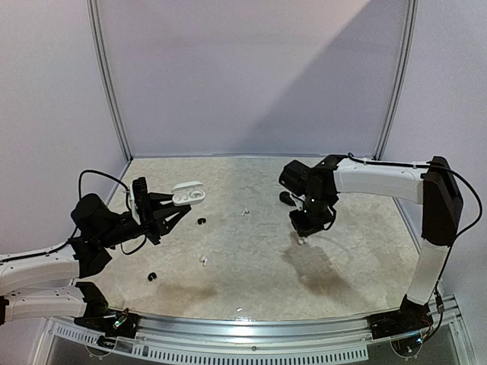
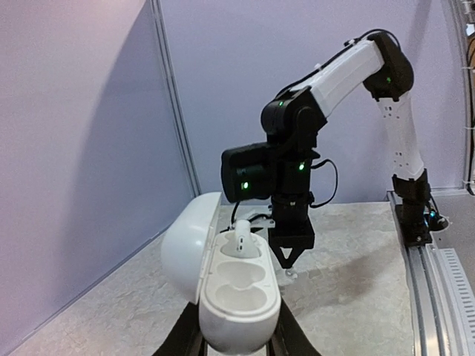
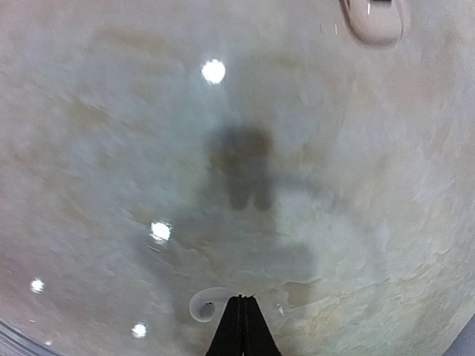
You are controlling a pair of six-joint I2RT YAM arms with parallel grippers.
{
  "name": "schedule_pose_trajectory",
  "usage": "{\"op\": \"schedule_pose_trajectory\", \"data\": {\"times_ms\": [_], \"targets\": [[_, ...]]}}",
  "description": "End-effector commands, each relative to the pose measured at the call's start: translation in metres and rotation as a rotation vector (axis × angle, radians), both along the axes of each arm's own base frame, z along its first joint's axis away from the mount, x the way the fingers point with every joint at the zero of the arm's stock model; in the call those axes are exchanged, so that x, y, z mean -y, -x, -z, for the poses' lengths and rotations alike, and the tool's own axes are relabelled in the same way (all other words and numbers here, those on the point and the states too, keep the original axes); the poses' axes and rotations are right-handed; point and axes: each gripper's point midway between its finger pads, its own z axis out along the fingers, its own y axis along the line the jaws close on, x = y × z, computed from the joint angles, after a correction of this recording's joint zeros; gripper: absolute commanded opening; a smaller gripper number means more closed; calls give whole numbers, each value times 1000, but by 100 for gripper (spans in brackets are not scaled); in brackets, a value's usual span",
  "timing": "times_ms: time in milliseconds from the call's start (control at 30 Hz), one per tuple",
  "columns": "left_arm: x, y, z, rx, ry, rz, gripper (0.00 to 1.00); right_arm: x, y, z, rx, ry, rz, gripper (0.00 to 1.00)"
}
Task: Insert the wireless bluetooth earbuds into the charging case
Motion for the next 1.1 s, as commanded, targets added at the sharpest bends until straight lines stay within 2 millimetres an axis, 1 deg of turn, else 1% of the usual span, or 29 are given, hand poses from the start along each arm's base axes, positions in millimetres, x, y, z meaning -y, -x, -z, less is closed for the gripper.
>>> {"op": "schedule_pose_trajectory", "data": {"times_ms": [0,67,167,200,233,300,400,467,533,600,667,733,800,900,1067], "targets": [[-4,-14,-11,-13,31,-76,0,-50,-30,-98,284,-180,-20,0],[-6,-20,-12,-18,41,-111,0,-73,-34,-137,389,-247,-42,0],[-9,-26,-17,-15,61,-148,0,-107,-31,-197,542,-333,-80,0],[-9,-28,-19,-17,68,-158,0,-117,-32,-225,613,-368,-79,0],[-10,-31,-21,-23,77,-169,0,-130,-27,-236,647,-392,-98,0],[-11,-37,-23,-40,91,-193,0,-154,-17,-278,768,-460,-129,0],[-11,-43,-27,-62,113,-209,0,-189,0,-320,879,-577,-177,0],[-8,-45,-29,-62,118,-201,0,-210,13,-339,948,-631,-211,0],[-7,-46,-32,-66,126,-198,0,-228,26,-352,1006,-669,-265,0],[-6,-47,-35,-67,133,-197,0,-246,38,-360,1056,-697,-317,0],[-5,-47,-38,-66,139,-194,0,-261,50,-365,1093,-714,-369,0],[-5,-47,-42,-63,145,-187,0,-275,56,-360,1115,-708,-420,0],[-5,-46,-44,-64,150,-186,0,-283,59,-356,1128,-703,-446,0],[-7,-45,-46,-63,155,-191,0,-289,58,-346,1128,-685,-458,0],[-8,-44,-46,-58,155,-192,0,-291,55,-331,1125,-630,-474,0]]}}
